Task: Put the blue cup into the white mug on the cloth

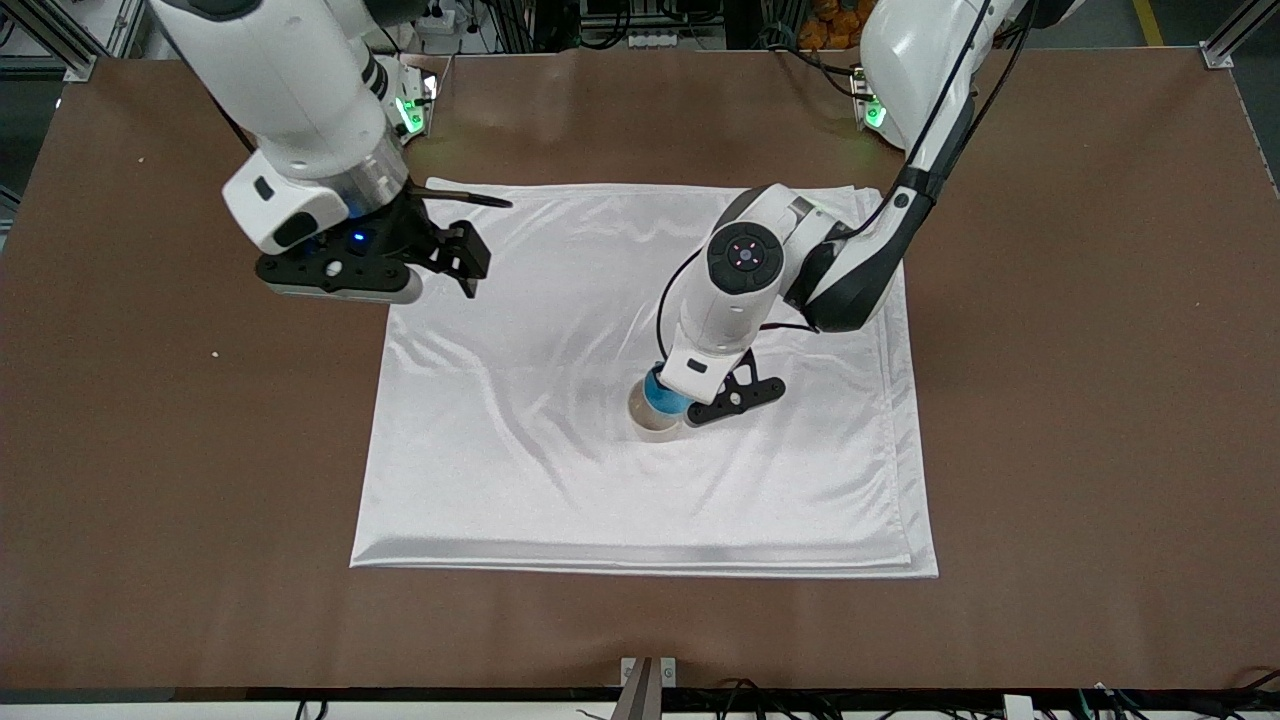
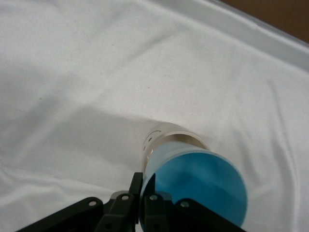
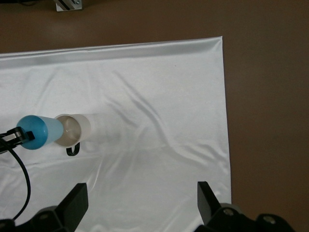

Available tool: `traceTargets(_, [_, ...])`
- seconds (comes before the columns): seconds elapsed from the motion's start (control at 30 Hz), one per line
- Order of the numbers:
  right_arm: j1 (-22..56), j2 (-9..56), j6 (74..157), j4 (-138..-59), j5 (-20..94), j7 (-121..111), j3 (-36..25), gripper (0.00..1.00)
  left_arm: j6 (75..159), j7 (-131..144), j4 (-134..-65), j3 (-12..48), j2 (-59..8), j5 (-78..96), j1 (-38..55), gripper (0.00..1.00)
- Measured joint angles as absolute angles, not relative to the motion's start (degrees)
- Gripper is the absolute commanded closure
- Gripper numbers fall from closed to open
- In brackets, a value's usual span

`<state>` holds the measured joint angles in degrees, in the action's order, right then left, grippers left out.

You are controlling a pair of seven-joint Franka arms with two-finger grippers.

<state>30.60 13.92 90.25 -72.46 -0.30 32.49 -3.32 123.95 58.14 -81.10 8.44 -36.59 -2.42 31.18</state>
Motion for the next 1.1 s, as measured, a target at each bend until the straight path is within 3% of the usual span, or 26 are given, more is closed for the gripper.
traceTargets(0.67, [16.46,9.04,85.46,-74.97,-0.3,13.89,-3.38,0.0,127.79,58.74,-81.06,8.45,-38.72,-2.42,31.57,1.0])
traceTargets(1.1, [7.29,7.96,91.74,-81.16,0.18,4.87,-3.42,0.0,127.84,58.74,-81.06,8.52,-40.65,-2.42,32.15,1.0])
